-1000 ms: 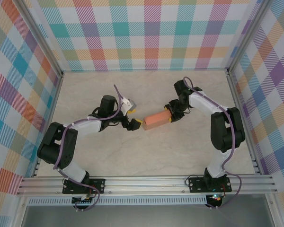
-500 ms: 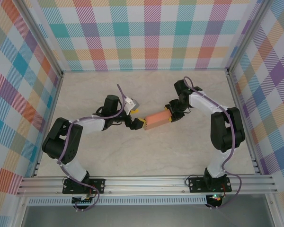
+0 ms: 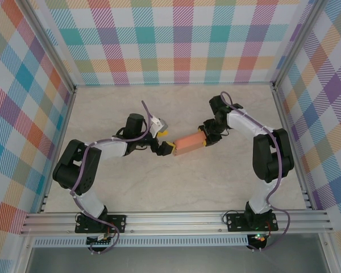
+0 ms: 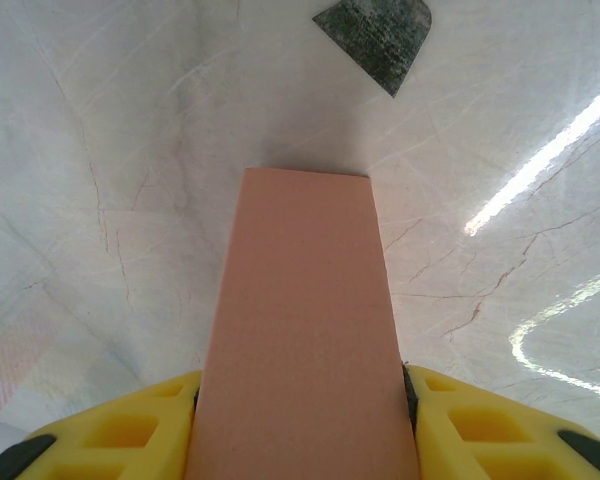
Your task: Fold the paper box
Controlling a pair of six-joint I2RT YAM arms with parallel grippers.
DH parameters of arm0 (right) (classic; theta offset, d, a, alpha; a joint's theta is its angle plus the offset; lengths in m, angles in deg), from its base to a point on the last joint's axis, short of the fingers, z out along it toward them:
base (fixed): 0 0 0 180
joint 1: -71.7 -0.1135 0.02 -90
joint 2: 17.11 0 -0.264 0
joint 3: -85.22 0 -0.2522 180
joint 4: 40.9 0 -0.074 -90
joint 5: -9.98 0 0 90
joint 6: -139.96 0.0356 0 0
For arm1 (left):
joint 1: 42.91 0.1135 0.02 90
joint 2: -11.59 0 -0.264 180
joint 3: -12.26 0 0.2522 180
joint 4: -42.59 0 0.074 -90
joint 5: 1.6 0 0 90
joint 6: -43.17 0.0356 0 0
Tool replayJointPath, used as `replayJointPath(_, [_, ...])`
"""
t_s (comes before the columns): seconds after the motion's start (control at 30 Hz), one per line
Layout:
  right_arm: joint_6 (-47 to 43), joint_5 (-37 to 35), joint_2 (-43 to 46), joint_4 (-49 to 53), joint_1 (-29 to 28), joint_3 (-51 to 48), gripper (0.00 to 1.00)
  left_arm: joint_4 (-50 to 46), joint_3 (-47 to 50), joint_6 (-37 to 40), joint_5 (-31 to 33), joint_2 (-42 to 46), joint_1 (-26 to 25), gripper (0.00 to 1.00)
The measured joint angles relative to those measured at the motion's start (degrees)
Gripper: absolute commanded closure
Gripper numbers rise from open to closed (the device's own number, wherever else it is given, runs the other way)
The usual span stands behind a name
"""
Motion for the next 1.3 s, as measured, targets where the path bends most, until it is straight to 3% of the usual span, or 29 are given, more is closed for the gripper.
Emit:
replayJointPath(0.43, [-1.3, 0.0, -1.7, 2.4, 0.0, 2.6, 0.58, -2.4, -0.2, 2.7, -2.5, -0.5, 1.6, 0.0])
replayJointPath(1.07, [-1.3, -0.1, -1.9, 2.6, 0.0, 2.8, 0.58, 0.2, -1.3, -0.6, -2.1, -1.8, 1.3, 0.0])
replayJointPath(1.3, [-2.0, -1.6, -1.9, 3.0, -0.3, 3.1, 0.51, 1.2, -0.4, -0.6, -1.7, -2.4, 1.0, 0.0])
